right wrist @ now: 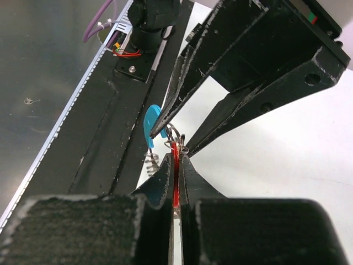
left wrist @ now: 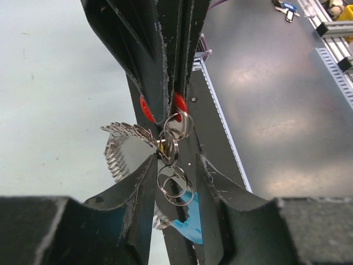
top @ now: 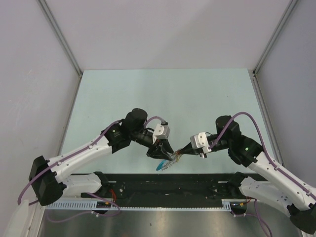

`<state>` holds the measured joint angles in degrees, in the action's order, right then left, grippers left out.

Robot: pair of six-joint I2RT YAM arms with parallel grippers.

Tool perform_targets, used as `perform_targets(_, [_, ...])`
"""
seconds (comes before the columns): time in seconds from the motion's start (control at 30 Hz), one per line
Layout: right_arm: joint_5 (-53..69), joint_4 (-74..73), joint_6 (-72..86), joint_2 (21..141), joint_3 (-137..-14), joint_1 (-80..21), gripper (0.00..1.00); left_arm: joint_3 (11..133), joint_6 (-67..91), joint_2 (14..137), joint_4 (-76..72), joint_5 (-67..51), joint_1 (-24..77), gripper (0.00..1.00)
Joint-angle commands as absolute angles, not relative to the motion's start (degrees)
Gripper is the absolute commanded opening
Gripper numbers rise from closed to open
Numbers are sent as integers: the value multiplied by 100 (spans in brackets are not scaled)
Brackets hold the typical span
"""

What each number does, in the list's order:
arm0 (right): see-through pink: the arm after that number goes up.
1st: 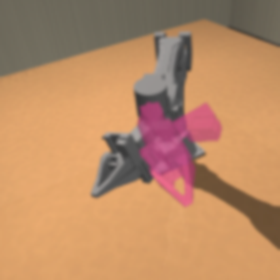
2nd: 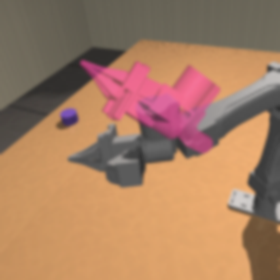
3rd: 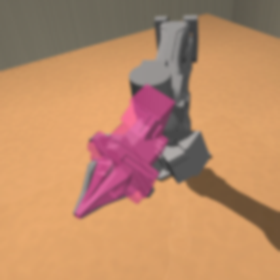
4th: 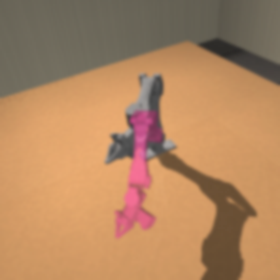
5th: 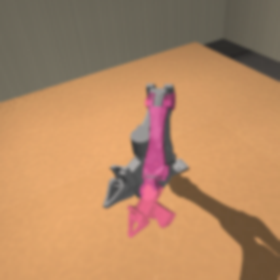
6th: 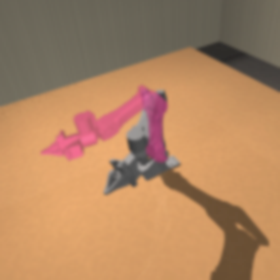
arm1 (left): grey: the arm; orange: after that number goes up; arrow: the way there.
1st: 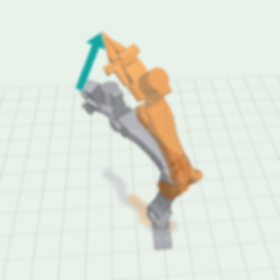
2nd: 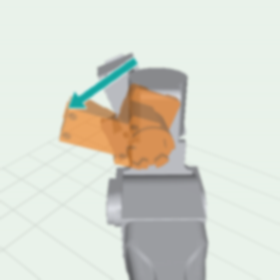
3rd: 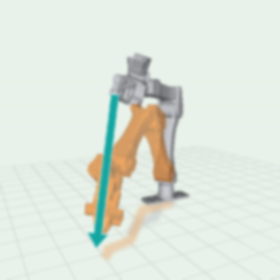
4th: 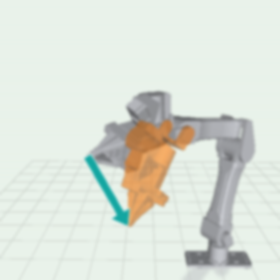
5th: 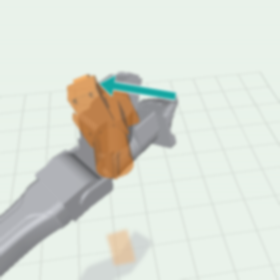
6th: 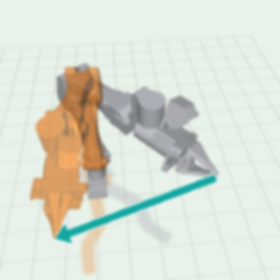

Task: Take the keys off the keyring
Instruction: Remove the key from the keyring.

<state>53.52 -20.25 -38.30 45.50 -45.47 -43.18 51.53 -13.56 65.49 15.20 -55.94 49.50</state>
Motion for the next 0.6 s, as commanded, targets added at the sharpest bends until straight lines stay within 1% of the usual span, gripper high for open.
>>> perform_targets(0.0, [5546,-1933,-4034,4526,-4860,-4333,0,5484,-1345,6627,1582,-6073,4966,37])
perform_targets(0.1, [5590,-2003,-4078,4535,-4860,-4342,0,5563,-1283,6680,1582,-6135,4931,34])
perform_targets(0.17, [5590,-2047,-4096,4544,-4860,-4368,0,5651,-1406,6732,1722,-6179,4878,35])
perform_targets(0.3, [5467,-2153,-4139,4518,-4869,-4465,0,5888,-1608,6689,2135,-6179,4624,39])
perform_targets(0.43, [5423,-2153,-4157,4509,-4869,-4517,0,5889,-1565,6600,2153,-6336,4570,43])
perform_targets(0.5, [5405,-2118,-4149,4483,-4869,-4509,0,5976,-1547,6723,2310,-6573,4570,43])
perform_targets(0.57, [5396,-2101,-4166,4474,-4860,-4526,0,6012,-1556,6802,2425,-6697,4579,39])
